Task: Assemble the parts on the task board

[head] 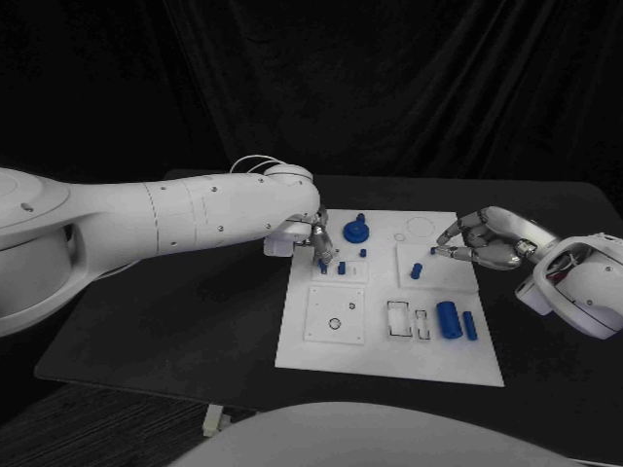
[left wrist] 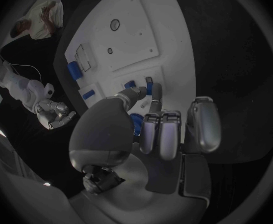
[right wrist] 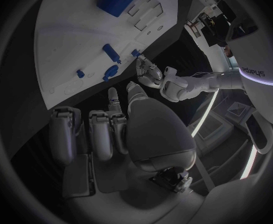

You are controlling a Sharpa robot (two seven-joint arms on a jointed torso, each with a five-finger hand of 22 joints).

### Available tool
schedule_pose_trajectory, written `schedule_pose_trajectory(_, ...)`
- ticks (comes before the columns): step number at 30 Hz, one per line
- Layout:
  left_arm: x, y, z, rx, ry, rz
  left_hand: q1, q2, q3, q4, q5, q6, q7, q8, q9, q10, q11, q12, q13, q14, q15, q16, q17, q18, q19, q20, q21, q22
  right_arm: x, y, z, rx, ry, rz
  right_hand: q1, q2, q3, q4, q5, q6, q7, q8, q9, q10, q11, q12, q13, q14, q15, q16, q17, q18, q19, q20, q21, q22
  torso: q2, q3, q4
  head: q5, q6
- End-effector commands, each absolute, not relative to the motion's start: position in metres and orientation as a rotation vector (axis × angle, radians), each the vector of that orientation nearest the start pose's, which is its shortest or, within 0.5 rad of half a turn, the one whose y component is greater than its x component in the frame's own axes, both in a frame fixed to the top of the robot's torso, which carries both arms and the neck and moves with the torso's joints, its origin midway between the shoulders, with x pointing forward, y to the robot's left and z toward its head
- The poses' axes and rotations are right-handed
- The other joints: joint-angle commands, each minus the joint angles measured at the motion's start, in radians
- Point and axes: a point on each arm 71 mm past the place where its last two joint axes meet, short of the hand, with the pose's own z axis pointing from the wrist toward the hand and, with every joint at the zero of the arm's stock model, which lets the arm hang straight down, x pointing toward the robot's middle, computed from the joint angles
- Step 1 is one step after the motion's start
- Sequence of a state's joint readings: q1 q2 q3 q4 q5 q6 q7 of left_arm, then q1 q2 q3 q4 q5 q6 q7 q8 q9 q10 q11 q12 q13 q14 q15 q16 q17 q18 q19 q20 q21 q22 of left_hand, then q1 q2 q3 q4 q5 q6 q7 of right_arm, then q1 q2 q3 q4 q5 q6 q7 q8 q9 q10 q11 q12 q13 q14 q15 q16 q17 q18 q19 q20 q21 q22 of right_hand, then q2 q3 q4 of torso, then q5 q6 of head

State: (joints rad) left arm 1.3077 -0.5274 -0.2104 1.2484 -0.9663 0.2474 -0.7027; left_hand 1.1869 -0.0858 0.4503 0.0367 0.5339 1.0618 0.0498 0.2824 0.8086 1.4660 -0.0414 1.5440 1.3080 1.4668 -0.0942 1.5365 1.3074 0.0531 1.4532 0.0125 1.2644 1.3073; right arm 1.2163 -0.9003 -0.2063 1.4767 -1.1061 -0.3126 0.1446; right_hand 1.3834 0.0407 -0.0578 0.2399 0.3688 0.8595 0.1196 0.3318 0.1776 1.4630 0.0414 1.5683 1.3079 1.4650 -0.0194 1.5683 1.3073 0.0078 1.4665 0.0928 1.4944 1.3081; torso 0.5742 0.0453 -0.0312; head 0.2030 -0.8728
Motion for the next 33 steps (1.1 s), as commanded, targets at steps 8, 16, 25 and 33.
schedule_pose_trajectory(8, 0.5074, 0.1513, -0.2518, -0.128, 2.518, -0.091, 0.000, -0.004, 0.093, -0.102, 0.024, 0.009, -0.016, 0.010, 0.003, 0.092, -0.008, -0.002, 0.240, 0.096, -0.009, -0.002, 0.240, 0.012, 0.008, -0.004, 0.007, 0.094, 0.4660, -0.2389, -0.2361, 0.045, 1.829, 0.852, 0.013, 0.000, 0.000, -0.008, 0.010, 0.004, 0.004, -0.006, -0.002, 0.108, 0.007, 0.002, 0.263, 0.106, 0.006, 0.003, 0.263, 0.016, 0.046, 0.004, -0.004, 0.231, 0.000, 0.0002, -0.0003, 0.001, 0.000)
schedule_pose_trajectory(16, 0.5075, 0.1495, -0.2521, -0.126, 2.524, -0.095, -0.001, -0.005, 0.093, -0.103, 0.027, 0.009, -0.017, 0.010, 0.003, 0.092, -0.009, -0.002, 0.240, 0.096, -0.010, -0.002, 0.240, 0.012, 0.008, -0.004, 0.008, 0.095, 0.4659, -0.2389, -0.2361, 0.045, 1.829, 0.852, 0.015, 0.000, 0.001, -0.009, 0.014, 0.004, 0.004, -0.006, -0.002, 0.108, 0.007, 0.002, 0.263, 0.106, 0.006, 0.003, 0.263, 0.017, 0.046, 0.004, -0.005, 0.230, 0.000, 0.0000, 0.0006, -0.002, 0.000)
schedule_pose_trajectory(25, 0.5068, 0.1490, -0.2524, -0.120, 2.531, -0.095, -0.008, -0.009, 0.096, -0.109, 0.056, 0.013, -0.019, 0.015, 0.007, 0.093, -0.009, -0.001, 0.241, 0.096, -0.011, -0.003, 0.239, 0.012, 0.008, -0.005, 0.006, 0.096, 0.4656, -0.2398, -0.2360, 0.047, 1.829, 0.850, 0.019, 0.000, 0.002, -0.012, 0.021, 0.005, 0.004, -0.006, -0.002, 0.108, 0.007, 0.002, 0.263, 0.106, 0.006, 0.003, 0.263, 0.017, 0.046, 0.004, -0.005, 0.230, 0.000, -0.0005, -0.0002, -0.002, 0.000)
schedule_pose_trajectory(33, 0.5067, 0.1497, -0.2521, -0.128, 2.525, -0.099, -0.015, -0.013, 0.098, -0.115, 0.085, 0.014, -0.021, 0.022, 0.014, 0.093, -0.009, -0.001, 0.240, 0.097, -0.011, -0.002, 0.240, 0.012, 0.009, -0.006, 0.007, 0.099, 0.4655, -0.2401, -0.2362, 0.049, 1.832, 0.847, 0.021, 0.000, 0.003, -0.013, 0.024, 0.005, 0.004, -0.007, -0.002, 0.108, 0.007, 0.002, 0.263, 0.106, 0.006, 0.003, 0.263, 0.017, 0.044, 0.004, -0.007, 0.230, 0.000, 0.0002, 0.0003, -0.003, 0.000)
